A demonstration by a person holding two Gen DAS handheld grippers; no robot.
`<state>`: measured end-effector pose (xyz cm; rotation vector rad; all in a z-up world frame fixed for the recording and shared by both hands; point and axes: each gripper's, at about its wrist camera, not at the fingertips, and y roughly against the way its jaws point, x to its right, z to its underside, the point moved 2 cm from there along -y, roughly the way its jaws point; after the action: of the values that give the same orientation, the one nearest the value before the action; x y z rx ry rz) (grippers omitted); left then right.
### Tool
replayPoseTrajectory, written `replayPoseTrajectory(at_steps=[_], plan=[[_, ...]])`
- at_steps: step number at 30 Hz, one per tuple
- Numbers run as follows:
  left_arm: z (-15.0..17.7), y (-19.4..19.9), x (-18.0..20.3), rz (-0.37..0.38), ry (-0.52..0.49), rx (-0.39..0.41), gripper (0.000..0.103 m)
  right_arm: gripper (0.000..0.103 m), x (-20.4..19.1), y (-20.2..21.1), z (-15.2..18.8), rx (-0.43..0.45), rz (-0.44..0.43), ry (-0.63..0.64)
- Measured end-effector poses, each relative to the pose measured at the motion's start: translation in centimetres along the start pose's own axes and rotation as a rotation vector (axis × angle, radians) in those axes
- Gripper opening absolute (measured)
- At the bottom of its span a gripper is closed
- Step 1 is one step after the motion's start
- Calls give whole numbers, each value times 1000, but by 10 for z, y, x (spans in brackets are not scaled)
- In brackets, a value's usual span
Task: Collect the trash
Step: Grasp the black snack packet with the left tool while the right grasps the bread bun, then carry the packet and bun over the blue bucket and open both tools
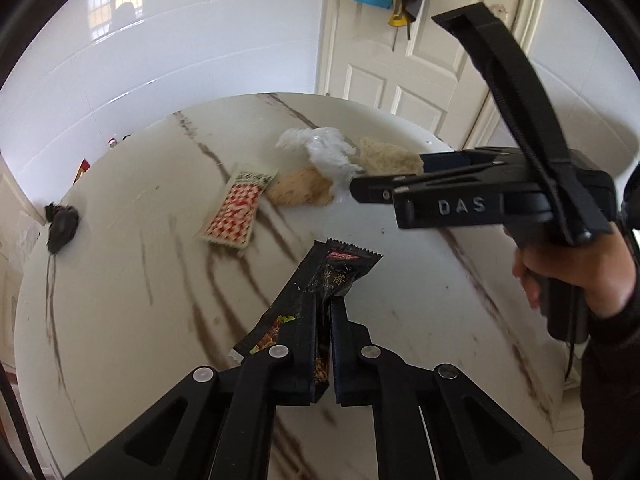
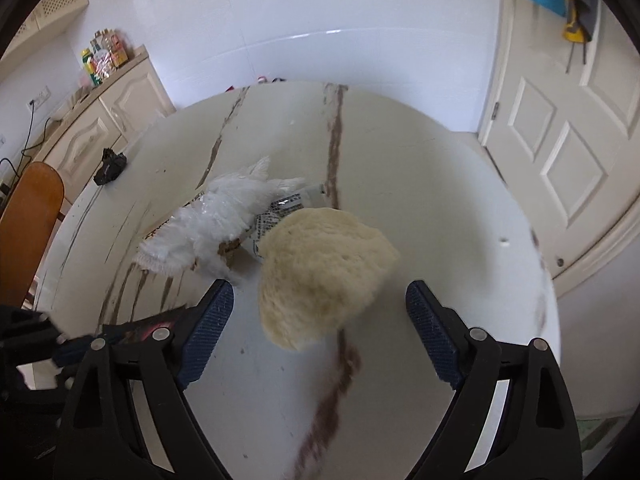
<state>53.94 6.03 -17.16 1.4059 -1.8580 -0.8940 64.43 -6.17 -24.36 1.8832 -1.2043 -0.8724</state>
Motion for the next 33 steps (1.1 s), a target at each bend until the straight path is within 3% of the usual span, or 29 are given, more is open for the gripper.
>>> replayPoseTrajectory(at_steps=[1,3,12,14,16,18,20,23,25,26,27,29,33], plan=[[2,3,-3,3,5,3,2,85,-1,-1,-1,0,0,6],[4,8,-5,19,14,10,2,59,-1,-1,-2,3,6,9],[8,36,15,27,9,43,2,56,6,32,23,35,-9,4],[9,37,19,0,4,44,3,56,8,46,34,48,-24,-9],[9,36,20,-64,-9,64,8,56,11,61,46,58,-49,-24],[10,29,20,-97,-28,48,33,56,13,77,61,69,-56,-28],[13,19,19,-152,-40,41,45,56,14,90,73,80,-58,-32],[14,4,19,-142,-37,31,46,56,19,107,88,99,-65,-47],[13,1,20,-134,-30,23,37,56,22,114,94,107,-64,-57],[12,1,21,-117,-21,25,19,56,24,118,97,111,-67,-64],[12,1,21,-118,-7,33,11,56,25,120,100,113,-70,-67],[11,0,22,-138,-12,33,6,56,26,124,103,119,-69,-72],[13,12,32,-92,18,60,4,56,30,133,109,138,-79,-80]])
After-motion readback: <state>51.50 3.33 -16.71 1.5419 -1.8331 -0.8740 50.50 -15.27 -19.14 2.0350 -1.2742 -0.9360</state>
